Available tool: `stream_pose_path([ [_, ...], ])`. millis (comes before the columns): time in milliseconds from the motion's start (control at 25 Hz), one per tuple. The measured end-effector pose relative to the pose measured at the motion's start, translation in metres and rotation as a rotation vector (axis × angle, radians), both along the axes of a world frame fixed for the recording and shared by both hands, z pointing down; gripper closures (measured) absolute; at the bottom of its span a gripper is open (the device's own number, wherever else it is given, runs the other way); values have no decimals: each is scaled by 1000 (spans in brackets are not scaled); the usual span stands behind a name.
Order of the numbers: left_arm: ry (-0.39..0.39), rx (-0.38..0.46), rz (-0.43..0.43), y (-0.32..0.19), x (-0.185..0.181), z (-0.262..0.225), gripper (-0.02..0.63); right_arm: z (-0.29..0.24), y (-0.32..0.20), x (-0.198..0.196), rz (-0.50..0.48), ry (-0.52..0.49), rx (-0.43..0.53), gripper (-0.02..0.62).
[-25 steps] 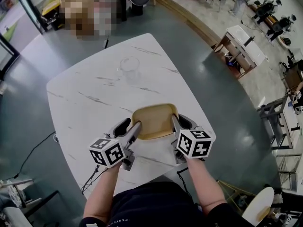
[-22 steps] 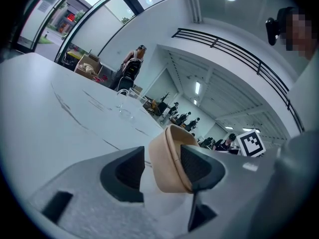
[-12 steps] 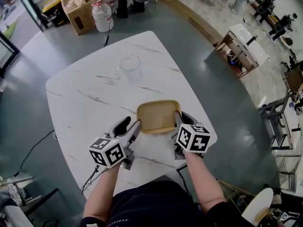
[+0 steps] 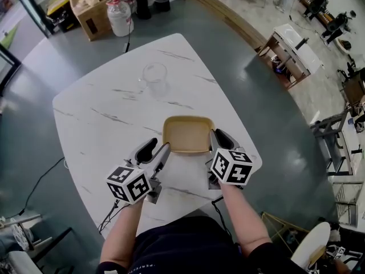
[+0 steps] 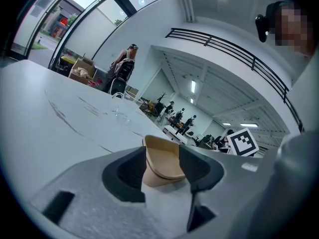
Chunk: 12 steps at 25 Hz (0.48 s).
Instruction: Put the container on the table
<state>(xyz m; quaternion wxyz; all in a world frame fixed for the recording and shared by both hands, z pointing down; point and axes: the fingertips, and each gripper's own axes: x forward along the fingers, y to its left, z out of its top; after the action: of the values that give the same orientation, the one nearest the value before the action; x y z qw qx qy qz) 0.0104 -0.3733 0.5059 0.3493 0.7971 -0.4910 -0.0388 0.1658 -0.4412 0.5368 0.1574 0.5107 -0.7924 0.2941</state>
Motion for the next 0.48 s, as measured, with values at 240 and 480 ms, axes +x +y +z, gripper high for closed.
stream_pose_path([
  [240, -33, 19, 10, 4, 1, -4, 447, -4, 10, 2, 2, -5, 12, 534],
  [480, -100, 39, 37, 13, 2, -12, 514, -9, 22, 9, 43, -2, 21, 570],
])
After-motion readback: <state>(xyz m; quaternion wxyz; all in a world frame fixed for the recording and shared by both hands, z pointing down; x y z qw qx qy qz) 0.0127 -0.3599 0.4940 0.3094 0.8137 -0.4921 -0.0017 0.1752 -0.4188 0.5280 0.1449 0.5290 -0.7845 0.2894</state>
